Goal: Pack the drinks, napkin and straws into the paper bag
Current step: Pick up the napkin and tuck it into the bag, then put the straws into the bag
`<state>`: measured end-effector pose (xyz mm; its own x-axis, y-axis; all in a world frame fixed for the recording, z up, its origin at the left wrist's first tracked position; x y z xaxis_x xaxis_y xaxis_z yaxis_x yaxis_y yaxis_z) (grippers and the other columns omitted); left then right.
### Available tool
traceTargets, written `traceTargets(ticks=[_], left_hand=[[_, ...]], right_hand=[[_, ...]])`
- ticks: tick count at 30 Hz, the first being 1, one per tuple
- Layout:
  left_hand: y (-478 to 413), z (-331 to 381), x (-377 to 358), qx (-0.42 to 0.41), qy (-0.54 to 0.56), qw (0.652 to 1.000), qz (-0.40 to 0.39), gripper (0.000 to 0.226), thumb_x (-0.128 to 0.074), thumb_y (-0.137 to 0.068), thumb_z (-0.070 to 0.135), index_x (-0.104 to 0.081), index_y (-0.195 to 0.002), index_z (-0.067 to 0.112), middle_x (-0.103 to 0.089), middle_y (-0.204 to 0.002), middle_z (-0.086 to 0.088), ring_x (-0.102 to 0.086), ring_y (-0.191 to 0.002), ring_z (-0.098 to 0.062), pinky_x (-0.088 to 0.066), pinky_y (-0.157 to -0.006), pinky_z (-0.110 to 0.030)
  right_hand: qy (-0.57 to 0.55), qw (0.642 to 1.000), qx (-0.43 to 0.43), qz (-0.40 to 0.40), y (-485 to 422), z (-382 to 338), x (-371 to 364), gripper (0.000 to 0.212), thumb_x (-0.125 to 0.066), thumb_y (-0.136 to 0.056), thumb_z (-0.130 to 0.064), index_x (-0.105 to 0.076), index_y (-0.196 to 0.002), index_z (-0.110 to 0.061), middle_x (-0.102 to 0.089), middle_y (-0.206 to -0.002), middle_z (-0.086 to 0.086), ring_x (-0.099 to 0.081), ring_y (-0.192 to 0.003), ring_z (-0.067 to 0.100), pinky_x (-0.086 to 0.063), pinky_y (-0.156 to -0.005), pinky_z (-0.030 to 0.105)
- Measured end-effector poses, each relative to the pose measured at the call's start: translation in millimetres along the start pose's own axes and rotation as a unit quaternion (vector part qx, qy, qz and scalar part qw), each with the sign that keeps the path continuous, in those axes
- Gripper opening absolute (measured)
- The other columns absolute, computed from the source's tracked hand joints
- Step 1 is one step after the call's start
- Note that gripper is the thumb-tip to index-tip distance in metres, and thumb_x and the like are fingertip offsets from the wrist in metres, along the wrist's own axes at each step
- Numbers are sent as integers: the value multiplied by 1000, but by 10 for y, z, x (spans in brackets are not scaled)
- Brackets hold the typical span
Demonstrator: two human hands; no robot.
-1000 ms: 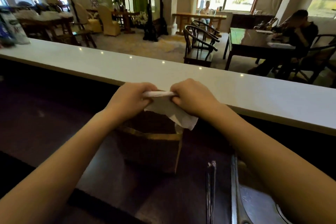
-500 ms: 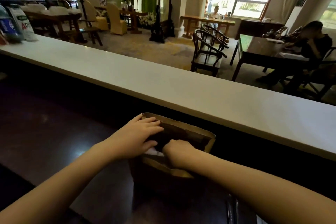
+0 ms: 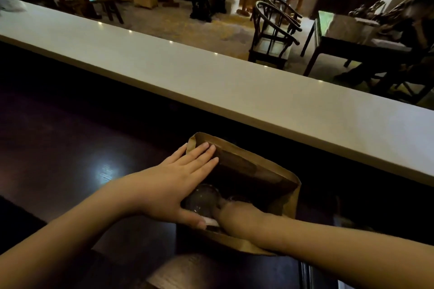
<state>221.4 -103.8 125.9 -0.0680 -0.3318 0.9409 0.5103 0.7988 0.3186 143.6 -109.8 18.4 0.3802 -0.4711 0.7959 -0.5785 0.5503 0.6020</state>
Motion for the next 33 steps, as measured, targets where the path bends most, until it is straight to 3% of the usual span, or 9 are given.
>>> traceTargets(ticks=[4, 7, 10, 14, 19, 24, 29, 33], left_hand=[[-10, 22, -17, 2, 0, 1000, -3, 108, -42, -73, 73, 26, -141, 23, 41, -145, 2, 46, -124, -4, 33, -100, -22], [-17, 53, -16, 0, 0, 1000, -8, 111, -41, -70, 76, 26, -140, 23, 40, -146, 1, 47, -124, -4, 33, -100, -22], [-10, 71, -24, -3, -3, 1000, -16, 117, -46, -66, 77, 27, -140, 22, 41, -146, 1, 48, -122, -3, 35, -98, -20], [-13, 68, -15, -4, -4, 1000, -24, 115, -48, -68, 73, 29, -139, 23, 41, -146, 1, 49, -120, -2, 36, -94, -18], [11, 51, -23, 2, -28, 999, -31, 119, -53, -69, 73, 28, -139, 21, 41, -146, -1, 49, -121, -7, 36, -95, -19], [36, 20, -21, 17, -40, 998, -42, 122, -52, -65, 75, 28, -140, 21, 41, -145, 1, 47, -123, -9, 33, -97, -21], [-7, -29, 68, 48, -33, 998, -22, 115, -30, -52, 82, 27, -136, 27, 33, -151, 1, 37, -134, -12, 26, -107, -29], [-41, 60, 257, 90, -8, 995, 47, 90, -42, -79, 64, 17, -139, 30, 25, -148, 4, 26, -138, -11, 14, -115, -32]], right_hand=[[-29, 998, 55, -24, 45, -151, -78, 47, -44, -98, -20, -32, -142, -13, -48, -136, 21, -52, -120, 38, -46, -98, 42], [-26, 997, 55, -36, 39, -151, -165, 43, -47, -95, -19, -40, -135, -4, -49, -134, 23, -53, -117, 39, -47, -94, 42], [-2, 999, 49, 18, 62, -114, -76, 49, -50, -94, -30, -38, -136, -7, -44, -136, 20, -48, -118, 37, -46, -90, 42], [34, 995, 49, 75, 213, -110, 126, 64, -56, -89, -36, -29, -141, -14, -28, -147, 15, -25, -134, 34, -31, -107, 50], [52, 998, 34, 26, 376, -93, 172, 86, -62, -83, -37, -8, -149, -24, 2, -158, 9, 9, -144, 37, -2, -112, 68], [36, 999, 8, -6, 667, 62, 329, 97, -61, -82, -48, 7, -149, -29, 23, -158, 2, 18, -144, 34, -2, -111, 67], [7, 994, 21, 103, 1048, 201, 644, 93, -59, -82, -53, 5, -148, -35, 17, -159, -3, 12, -147, 26, -5, -118, 57], [3, 980, 15, 199, 1413, 426, 784, 87, -51, -82, -60, 3, -147, -38, 10, -160, -7, 7, -147, 18, -6, -121, 45]])
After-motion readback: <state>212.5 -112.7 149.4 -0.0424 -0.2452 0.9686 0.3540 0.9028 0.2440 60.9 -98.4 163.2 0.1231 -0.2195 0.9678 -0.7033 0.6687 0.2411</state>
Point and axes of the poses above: each hand's wrist, its own y-axis away from the middle knuckle, its own x-axis out of the back of the hand, z = x × y, the point moved 8 cm from there along -y, towards the middle knuckle
